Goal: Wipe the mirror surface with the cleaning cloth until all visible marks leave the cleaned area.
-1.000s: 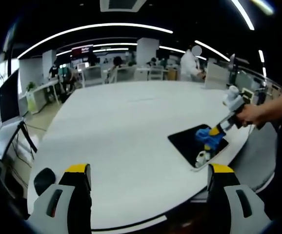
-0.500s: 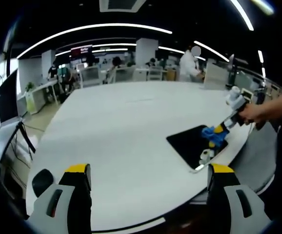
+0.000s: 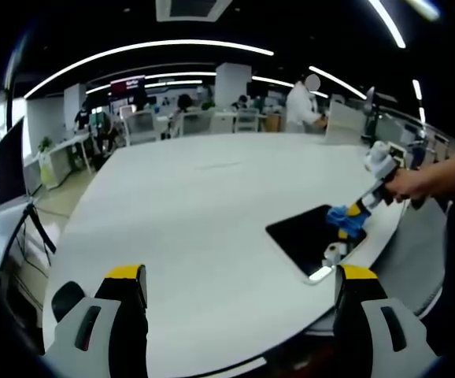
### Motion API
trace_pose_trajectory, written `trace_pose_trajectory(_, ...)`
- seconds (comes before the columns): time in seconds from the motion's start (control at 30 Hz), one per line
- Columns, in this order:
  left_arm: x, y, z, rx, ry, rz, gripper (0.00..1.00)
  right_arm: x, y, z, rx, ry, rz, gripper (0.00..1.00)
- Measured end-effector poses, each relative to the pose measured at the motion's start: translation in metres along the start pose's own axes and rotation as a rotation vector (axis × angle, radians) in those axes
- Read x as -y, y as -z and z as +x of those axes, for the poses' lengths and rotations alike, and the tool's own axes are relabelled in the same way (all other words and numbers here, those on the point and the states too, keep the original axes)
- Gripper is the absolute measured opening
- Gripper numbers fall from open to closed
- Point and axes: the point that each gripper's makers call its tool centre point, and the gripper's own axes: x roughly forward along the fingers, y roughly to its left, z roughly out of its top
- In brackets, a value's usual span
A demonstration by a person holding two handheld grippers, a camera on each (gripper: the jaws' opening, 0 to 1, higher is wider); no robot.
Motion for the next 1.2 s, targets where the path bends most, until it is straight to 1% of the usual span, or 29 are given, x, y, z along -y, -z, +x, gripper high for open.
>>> trace_pose_trajectory(0.27, 0.002, 0.001, -0.001, -0.007, 0.001, 0.004, 0.99, -0.001, 0.000, -0.001, 0.006, 0.002, 0.000, 0.00)
trace_pose_trajectory(0.43, 0.002, -0.001, 0.000, 0.000, 0.004, 0.003, 0.99, -0.002, 0.003, -0.002, 0.003, -0.001, 0.022, 0.00)
trace_pose_trajectory(0.57, 0.004, 0.000, 0.001, 0.004, 0.008, 0.003, 0.99, -0.004, 0.010, -0.005, -0.001, -0.008, 0.033, 0.00)
trace_pose_trajectory(0.63, 0.005, 0.003, 0.002, -0.007, 0.019, -0.007, 1.00, -0.005, 0.013, -0.007, -0.002, -0.011, 0.041, 0.00)
trace_pose_trajectory(0.83, 0.009, 0.004, 0.007, 0.008, 0.034, -0.029, 1.00, -0.008, 0.022, -0.011, -0.006, -0.019, 0.071, 0.00)
trace_pose_trajectory(0.97, 0.015, 0.003, 0.008, 0.012, 0.048, -0.007, 1.00, -0.011, 0.028, -0.014, -0.007, -0.022, 0.080, 0.00)
trace_pose_trajectory(1.2, 0.015, 0.000, 0.009, 0.023, 0.049, -0.006, 1.00, -0.013, 0.036, -0.018, -0.014, -0.024, 0.096, 0.00)
